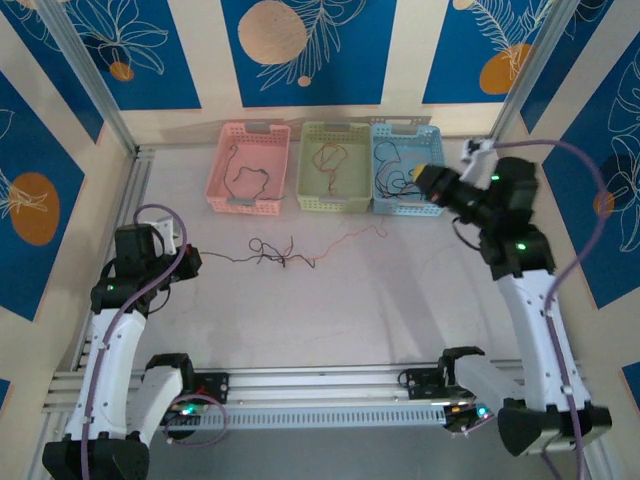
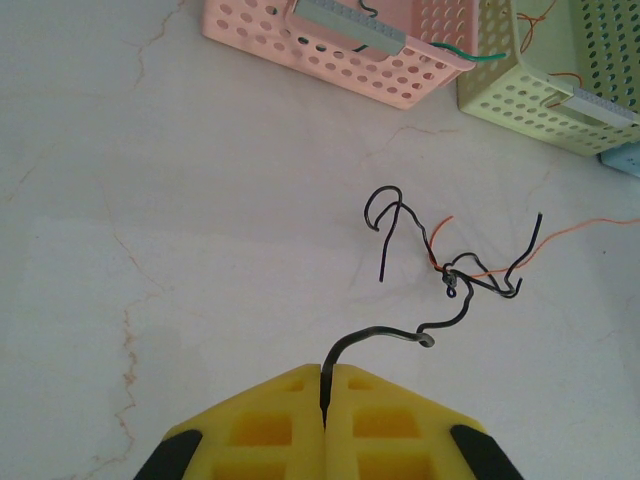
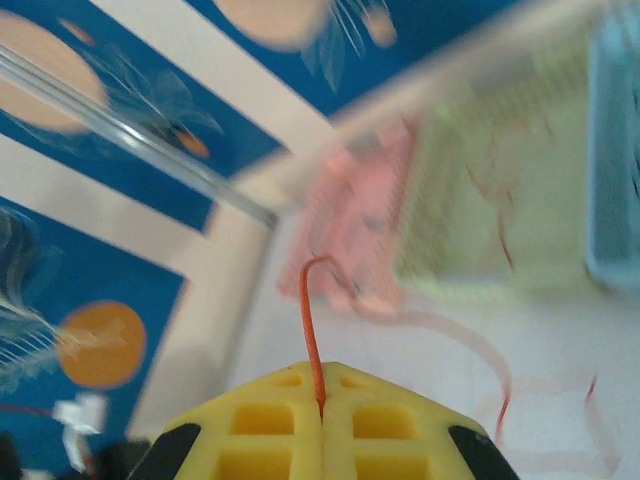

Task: Untangle the cables

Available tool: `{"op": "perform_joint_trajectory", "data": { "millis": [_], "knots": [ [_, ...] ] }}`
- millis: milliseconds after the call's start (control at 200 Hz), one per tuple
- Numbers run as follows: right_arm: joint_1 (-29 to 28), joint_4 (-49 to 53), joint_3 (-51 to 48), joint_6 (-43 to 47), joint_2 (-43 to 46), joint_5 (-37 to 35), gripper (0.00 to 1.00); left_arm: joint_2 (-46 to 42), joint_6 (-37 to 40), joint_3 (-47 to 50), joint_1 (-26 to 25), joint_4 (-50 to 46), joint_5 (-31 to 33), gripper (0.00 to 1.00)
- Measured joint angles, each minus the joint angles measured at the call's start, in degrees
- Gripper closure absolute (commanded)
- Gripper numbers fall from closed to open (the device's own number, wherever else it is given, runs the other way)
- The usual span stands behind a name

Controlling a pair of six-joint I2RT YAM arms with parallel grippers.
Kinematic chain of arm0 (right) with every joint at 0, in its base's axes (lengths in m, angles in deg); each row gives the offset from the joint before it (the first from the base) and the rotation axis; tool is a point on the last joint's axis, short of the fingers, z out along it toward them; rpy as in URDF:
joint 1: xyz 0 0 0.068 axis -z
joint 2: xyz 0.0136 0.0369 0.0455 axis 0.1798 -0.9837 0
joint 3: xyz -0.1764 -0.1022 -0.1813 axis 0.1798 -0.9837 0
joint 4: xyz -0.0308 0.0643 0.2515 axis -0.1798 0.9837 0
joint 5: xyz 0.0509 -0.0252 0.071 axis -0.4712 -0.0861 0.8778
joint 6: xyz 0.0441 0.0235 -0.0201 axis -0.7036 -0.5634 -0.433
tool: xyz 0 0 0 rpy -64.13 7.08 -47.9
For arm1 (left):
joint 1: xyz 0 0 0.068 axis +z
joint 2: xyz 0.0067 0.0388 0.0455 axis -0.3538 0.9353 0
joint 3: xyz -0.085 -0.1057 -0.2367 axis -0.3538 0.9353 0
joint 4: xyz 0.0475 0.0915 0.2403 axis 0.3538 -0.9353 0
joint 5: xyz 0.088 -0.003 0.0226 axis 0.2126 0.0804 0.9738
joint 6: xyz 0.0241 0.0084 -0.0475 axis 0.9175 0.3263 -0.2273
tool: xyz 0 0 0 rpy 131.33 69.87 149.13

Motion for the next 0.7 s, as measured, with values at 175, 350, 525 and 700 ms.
{"op": "perform_joint_trajectory", "data": {
  "millis": [175, 350, 525, 700],
  "knots": [
    [-5.31, 3.54, -11.82, 1.07, -5.95, -3.39, 1.0, 0.13, 0.0, 0.0, 0.0, 0.02, -0.28, 1.0],
    [-13.4, 2.91, -13.03, 2.8, -16.92, -5.84, 1.0, 0.33, 0.0, 0.0, 0.0, 0.02, -0.44, 1.0],
    [-20.37, 0.46, -9.31, 3.17, -30.29, -6.23, 1.0, 0.33, 0.0, 0.0, 0.0, 0.02, -0.44, 1.0],
    [-23.96, -1.29, -0.46, 3.26, -41.33, -6.12, 1.0, 0.33, 0.0, 0.0, 0.0, 0.02, -0.46, 1.0]
  ]
}}
